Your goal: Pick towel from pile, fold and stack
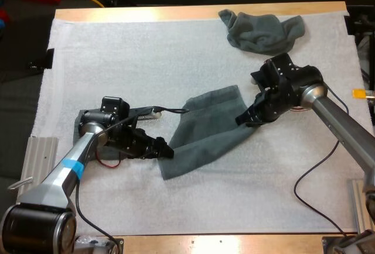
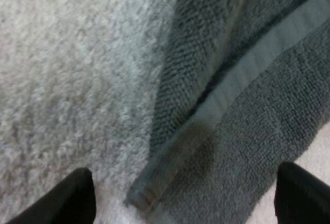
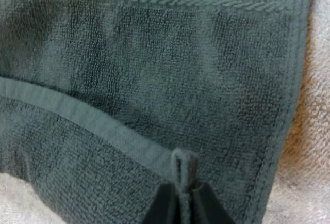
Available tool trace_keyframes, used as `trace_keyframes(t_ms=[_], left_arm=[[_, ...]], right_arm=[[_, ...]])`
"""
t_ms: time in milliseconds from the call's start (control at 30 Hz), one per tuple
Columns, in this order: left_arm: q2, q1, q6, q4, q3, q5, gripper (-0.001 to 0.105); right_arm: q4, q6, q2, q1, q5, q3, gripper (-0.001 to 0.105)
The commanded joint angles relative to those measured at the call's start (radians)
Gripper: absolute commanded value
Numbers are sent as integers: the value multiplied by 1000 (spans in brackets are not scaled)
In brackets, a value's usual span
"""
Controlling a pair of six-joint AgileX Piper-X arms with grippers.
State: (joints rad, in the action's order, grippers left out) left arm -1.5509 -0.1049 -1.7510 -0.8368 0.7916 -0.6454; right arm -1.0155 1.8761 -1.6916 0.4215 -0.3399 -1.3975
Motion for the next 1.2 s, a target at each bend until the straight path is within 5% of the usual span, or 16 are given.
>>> trace_keyframes(t_ms=[0, 533, 900, 1167], left_arm=[[-4, -4, 6, 6, 3, -20, 69], [-67, -4, 6, 1, 3, -131, 68], [-67, -4, 6, -2, 3, -128, 37], [-67, -4, 13, -31, 3, -41, 7]], right_arm=[[-14, 6, 9, 2, 3, 1, 1], [-14, 6, 9, 2, 3, 1, 1], [-14, 6, 9, 2, 3, 1, 1], [-14, 6, 9, 2, 3, 1, 1]])
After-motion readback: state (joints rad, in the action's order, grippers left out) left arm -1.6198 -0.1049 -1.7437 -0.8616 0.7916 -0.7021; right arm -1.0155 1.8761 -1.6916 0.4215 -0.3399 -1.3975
